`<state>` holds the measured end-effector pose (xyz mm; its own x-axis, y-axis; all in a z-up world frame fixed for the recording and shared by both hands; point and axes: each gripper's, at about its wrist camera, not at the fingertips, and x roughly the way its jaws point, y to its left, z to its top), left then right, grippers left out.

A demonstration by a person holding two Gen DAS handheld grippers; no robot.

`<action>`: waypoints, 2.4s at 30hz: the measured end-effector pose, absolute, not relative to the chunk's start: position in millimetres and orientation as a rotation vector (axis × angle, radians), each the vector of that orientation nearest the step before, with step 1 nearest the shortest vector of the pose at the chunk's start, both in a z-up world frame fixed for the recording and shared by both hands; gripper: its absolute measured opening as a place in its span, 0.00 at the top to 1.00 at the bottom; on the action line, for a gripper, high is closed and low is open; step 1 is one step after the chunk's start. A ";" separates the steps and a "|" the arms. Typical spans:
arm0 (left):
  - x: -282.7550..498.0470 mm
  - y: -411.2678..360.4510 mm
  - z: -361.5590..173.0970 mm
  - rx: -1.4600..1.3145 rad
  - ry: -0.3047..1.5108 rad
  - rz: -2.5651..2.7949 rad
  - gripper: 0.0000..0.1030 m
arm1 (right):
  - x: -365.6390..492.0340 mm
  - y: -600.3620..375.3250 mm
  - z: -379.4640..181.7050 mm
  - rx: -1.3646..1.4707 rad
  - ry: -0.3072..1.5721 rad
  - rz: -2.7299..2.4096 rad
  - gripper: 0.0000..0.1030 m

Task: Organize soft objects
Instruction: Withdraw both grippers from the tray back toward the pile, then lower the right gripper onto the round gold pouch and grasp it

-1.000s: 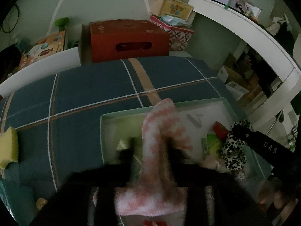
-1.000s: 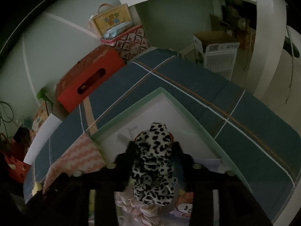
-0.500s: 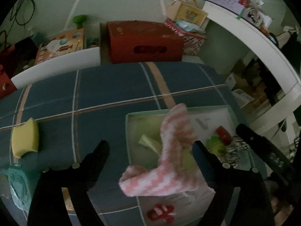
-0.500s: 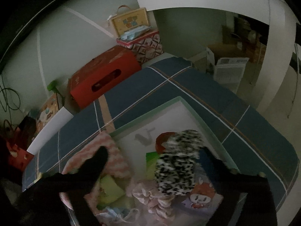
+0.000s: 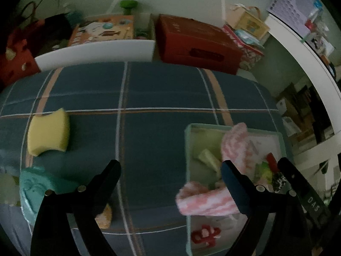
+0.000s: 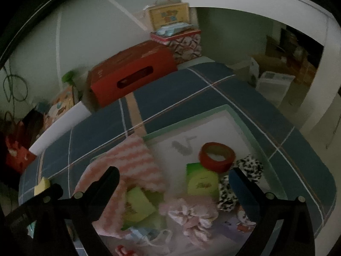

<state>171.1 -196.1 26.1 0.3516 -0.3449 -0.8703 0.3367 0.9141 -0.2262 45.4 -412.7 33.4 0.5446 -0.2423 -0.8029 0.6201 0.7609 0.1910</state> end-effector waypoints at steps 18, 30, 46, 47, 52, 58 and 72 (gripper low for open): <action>175.2 -73.9 42.8 -0.032 1.069 -0.170 0.08 | 86.5 -321.0 37.8 0.369 0.895 -0.269 0.00; 153.6 12.2 40.2 -0.112 1.075 -0.041 0.08 | 100.9 -234.6 25.9 0.197 0.963 -0.073 0.00; 142.2 60.8 32.1 -0.223 1.088 0.012 0.08 | 108.6 -156.7 -28.8 -0.019 1.120 0.097 0.01; 142.8 62.5 31.0 -0.229 1.091 0.015 0.08 | 109.4 -154.9 -31.2 -0.027 1.125 0.101 0.02; 145.9 66.6 27.1 -0.243 1.100 0.020 0.08 | 116.1 -150.1 -46.6 -0.055 1.160 0.110 0.13; 150.8 69.7 22.8 -0.248 1.113 0.021 0.08 | 119.6 -143.7 -51.6 -0.084 1.163 0.126 0.17; 155.1 71.2 16.4 -0.248 1.136 0.013 0.08 | 115.6 -139.2 -51.4 -0.109 1.148 0.166 0.47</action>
<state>155.1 71.2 16.4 0.4243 -0.1151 -0.8982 -0.1359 0.9725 -0.1889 115.6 -139.2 -51.4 0.3999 0.0755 -0.9134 -0.1868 0.9824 -0.0006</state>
